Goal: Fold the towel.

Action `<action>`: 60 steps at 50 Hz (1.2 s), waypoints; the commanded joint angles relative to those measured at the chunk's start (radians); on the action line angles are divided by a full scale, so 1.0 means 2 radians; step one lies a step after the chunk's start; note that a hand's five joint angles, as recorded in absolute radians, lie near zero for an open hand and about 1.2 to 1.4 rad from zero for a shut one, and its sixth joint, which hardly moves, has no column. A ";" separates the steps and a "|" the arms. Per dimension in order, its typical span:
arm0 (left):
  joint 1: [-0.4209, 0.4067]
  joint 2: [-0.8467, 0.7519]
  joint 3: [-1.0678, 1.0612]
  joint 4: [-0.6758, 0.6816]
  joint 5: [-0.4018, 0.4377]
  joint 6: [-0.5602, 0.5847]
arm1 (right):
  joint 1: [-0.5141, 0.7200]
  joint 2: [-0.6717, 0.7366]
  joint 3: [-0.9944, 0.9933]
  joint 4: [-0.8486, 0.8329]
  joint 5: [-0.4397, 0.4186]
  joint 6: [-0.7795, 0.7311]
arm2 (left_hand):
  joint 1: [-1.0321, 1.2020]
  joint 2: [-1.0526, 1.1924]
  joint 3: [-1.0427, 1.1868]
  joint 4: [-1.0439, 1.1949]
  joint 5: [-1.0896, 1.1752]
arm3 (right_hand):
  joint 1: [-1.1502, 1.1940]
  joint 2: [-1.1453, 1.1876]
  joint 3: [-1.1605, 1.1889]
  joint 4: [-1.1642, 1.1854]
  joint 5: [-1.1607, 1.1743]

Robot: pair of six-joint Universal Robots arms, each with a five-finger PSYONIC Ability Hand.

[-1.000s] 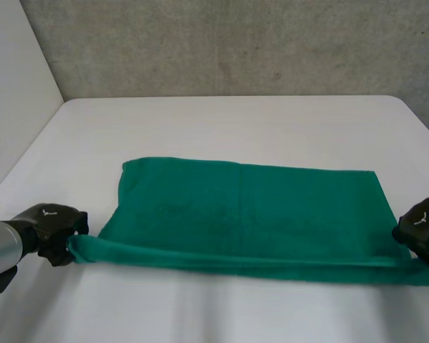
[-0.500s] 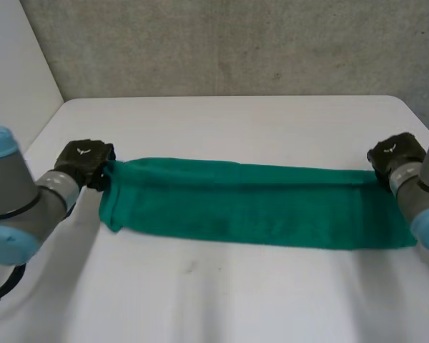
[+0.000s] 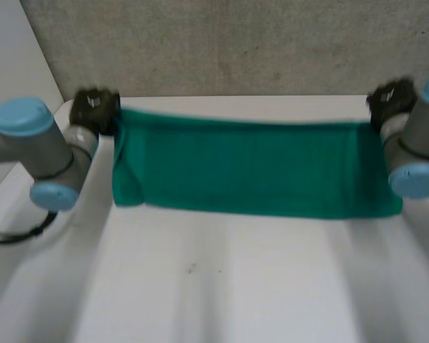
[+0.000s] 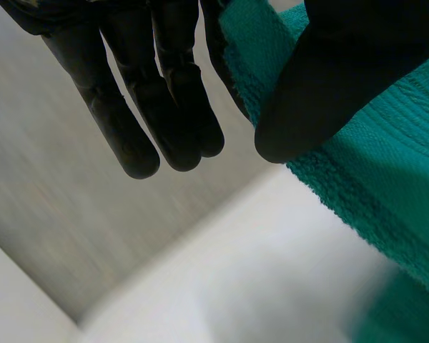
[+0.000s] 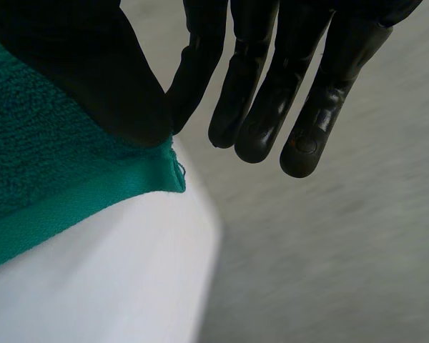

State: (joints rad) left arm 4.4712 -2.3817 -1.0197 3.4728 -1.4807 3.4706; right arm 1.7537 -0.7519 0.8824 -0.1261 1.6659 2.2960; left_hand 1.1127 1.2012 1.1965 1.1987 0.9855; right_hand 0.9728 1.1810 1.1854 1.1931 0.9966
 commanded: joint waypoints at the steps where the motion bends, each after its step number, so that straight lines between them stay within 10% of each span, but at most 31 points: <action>1: -0.006 0.078 0.122 0.028 -0.004 -0.032 | 0.016 -0.068 -0.156 -0.047 0.009 0.049 | 0.142 0.098 0.100 0.099 0.118 | 0.212 0.108 0.105 0.102 0.113; 11: 0.002 0.159 0.067 0.054 0.003 -0.089 | 0.012 -0.221 0.013 -0.070 -0.005 0.131 | 0.142 0.098 0.100 0.099 0.118 | 0.212 0.108 0.105 0.102 0.113; 27: 0.053 0.172 -0.275 0.058 0.105 -0.086 | 0.009 -0.267 0.378 -0.057 -0.077 0.129 | 0.142 0.098 0.100 0.099 0.118 | 0.212 0.108 0.105 0.102 0.113; 42: 0.089 0.218 -0.430 0.023 0.157 0.015 | -0.060 -0.292 0.481 -0.056 -0.093 0.128 | 0.142 0.098 0.100 0.099 0.118 | 0.212 0.108 0.105 0.102 0.113; 50: 0.106 0.261 -0.425 -0.007 0.154 0.049 | -0.102 -0.297 0.498 -0.057 -0.132 0.134 | -0.195 -0.240 -0.237 -0.238 -0.219 | 0.212 0.108 0.105 0.102 0.113; 60: 0.082 0.328 -0.432 -0.066 0.150 0.026 | -0.114 -0.297 0.500 -0.060 -0.137 0.134 | -0.244 -0.288 -0.286 -0.287 -0.268 | 0.212 0.108 0.105 0.102 0.113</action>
State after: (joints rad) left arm 4.6758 -1.8039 -1.8772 3.4311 -1.1753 3.5684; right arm 1.5420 -1.3465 1.8833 -0.2429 1.3917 2.5640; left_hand 0.6133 0.5988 0.6049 0.5962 0.4175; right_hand 0.9728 1.1810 1.1870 1.1932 0.9982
